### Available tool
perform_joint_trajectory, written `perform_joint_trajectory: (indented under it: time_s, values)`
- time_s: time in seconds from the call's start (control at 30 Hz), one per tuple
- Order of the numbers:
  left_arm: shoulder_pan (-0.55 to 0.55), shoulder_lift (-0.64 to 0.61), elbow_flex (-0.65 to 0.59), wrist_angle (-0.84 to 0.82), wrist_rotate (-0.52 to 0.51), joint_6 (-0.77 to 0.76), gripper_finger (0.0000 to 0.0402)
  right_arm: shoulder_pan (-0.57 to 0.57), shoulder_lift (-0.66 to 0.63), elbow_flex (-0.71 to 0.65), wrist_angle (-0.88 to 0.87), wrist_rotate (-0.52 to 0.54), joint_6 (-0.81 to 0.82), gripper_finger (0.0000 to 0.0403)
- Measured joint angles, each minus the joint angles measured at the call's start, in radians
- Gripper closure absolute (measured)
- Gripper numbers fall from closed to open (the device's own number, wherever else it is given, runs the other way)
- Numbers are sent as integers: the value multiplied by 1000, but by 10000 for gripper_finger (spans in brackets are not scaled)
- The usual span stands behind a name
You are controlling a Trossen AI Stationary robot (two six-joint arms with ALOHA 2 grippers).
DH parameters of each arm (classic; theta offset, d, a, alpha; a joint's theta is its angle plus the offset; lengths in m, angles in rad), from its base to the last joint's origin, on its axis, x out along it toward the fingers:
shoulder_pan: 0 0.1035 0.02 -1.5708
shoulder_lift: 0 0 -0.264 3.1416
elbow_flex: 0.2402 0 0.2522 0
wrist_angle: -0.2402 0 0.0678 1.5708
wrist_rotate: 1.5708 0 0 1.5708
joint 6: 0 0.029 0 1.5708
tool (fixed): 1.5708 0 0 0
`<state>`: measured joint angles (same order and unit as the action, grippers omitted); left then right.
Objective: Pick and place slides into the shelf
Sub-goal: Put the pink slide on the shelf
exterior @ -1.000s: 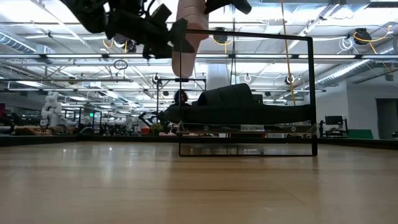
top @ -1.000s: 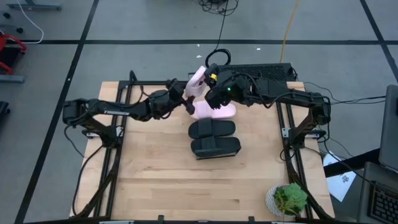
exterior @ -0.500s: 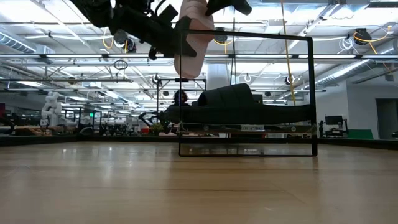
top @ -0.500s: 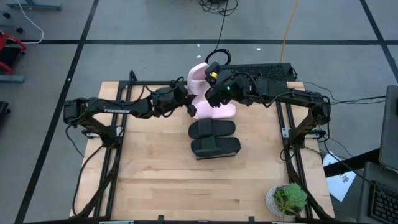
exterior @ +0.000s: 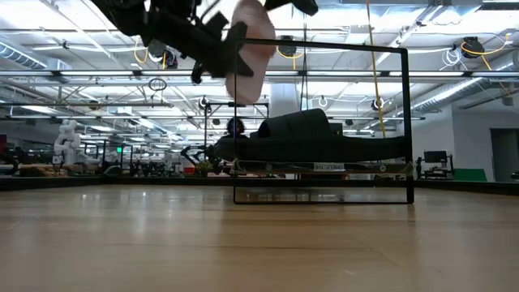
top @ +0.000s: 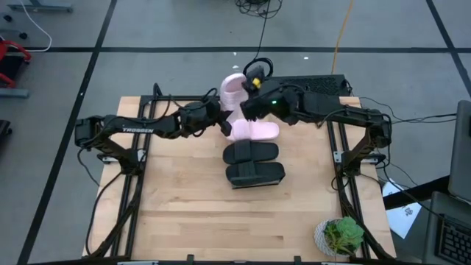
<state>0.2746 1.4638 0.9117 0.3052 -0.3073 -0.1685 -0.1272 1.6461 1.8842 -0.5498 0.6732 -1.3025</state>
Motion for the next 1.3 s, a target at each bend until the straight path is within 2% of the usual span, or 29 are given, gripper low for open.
perform_joint_trajectory:
  time_s: [0.13, 0.33, 0.43, 0.57, 0.73, 0.9, 1.03, 1.13, 1.3]
  values:
    - [23, 6, -5, -25, 1, -37, 351, 8, -15, 4, 110, 131, -64, 369]
    - [34, 4, -3, 23, 1, -106, 351, 11, -37, 2, 234, 218, -104, 359]
    - [34, -14, -1, 140, 14, -123, 351, 11, -67, 2, 240, 220, 4, 358]
    - [47, -37, -2, 276, 41, -130, 351, 11, -99, 2, 229, 206, 252, 358]
    - [79, -46, -2, 467, 87, -213, 351, 7, -166, 1, 217, 36, 594, 358]
    - [109, -48, -1, 554, 133, -342, 351, 2, -191, 1, 202, -153, 746, 358]
    - [113, -48, -1, 649, 169, -421, 351, -4, -193, 1, 193, -283, 805, 358]
    - [99, -45, -1, 652, 174, -468, 351, -5, -188, -18, 215, -359, 805, 358]
    - [62, -45, -1, 705, 184, -524, 351, -8, -184, -118, 332, -365, 758, 358]
